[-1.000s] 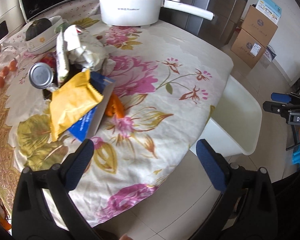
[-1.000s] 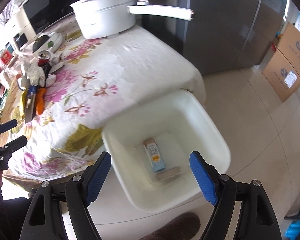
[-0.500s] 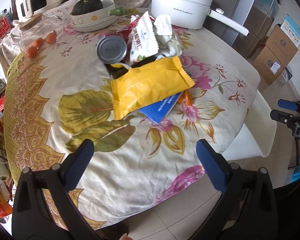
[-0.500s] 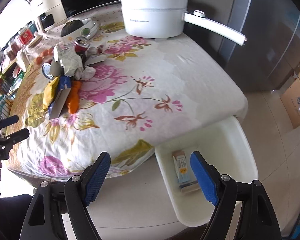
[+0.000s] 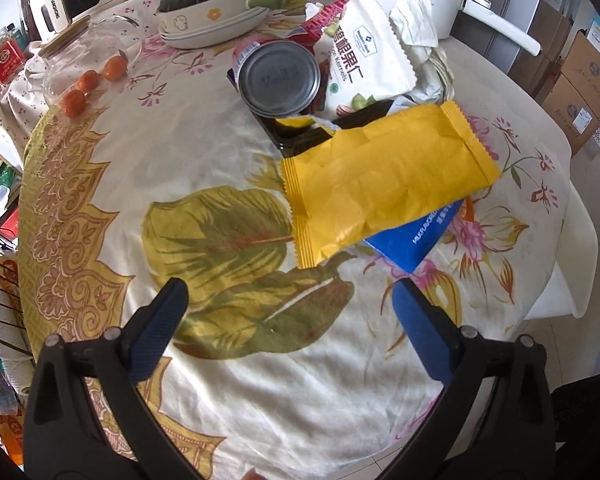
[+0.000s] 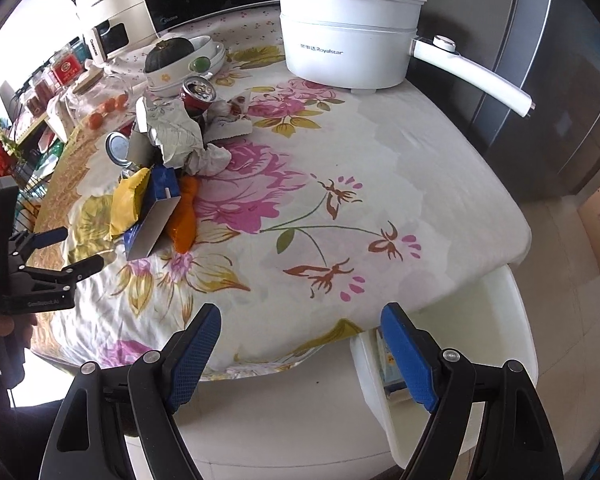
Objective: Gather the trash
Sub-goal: 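Move the left tool back to the table and grasp the yellow snack packet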
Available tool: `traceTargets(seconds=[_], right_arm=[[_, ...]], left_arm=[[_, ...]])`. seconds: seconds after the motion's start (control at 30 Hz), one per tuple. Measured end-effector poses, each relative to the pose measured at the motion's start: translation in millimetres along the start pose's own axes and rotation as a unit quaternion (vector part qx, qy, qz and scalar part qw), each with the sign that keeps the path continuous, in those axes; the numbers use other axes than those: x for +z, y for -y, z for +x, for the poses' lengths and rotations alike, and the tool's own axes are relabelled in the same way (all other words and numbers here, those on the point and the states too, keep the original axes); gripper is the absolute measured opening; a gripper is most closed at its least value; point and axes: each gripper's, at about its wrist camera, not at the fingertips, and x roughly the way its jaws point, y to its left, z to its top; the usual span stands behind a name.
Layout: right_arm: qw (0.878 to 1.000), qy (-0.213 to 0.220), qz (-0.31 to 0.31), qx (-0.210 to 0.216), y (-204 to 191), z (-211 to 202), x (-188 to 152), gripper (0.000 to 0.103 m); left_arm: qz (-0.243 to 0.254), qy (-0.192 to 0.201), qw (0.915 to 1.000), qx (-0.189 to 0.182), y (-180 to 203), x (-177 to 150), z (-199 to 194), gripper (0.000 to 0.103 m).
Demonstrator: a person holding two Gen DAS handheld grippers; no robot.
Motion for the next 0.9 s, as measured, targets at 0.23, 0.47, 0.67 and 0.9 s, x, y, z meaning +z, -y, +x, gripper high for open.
traceTargets(seconds=[0.23, 0.47, 0.67, 0.9], right_arm=[[1.0, -0.006, -0.006, 0.002, -4.0, 5.6, 3.2, 0.084], [1.0, -0.007, 0.0, -0.002, 4.2, 5.6, 1.8, 0.084], [1.0, -0.009, 0.007, -0.005, 11.8, 5.0, -1.3, 0.084], [1.0, -0.011, 0.007, -0.008, 16.1, 3.3, -5.9, 0.084]], left_arm=[[-0.034, 0.019, 0.9947, -0.095, 5.4, 17.2, -0.5, 0.101], [-0.123, 0.026, 0.9768, -0.173, 9.3, 35.7, -4.8, 0.101], [-0.149, 0.019, 0.9795, -0.134, 16.2, 41.3, 7.4, 0.101], [-0.213, 0.001, 0.9668, -0.141, 4.0, 34.1, 26.1, 0.101]])
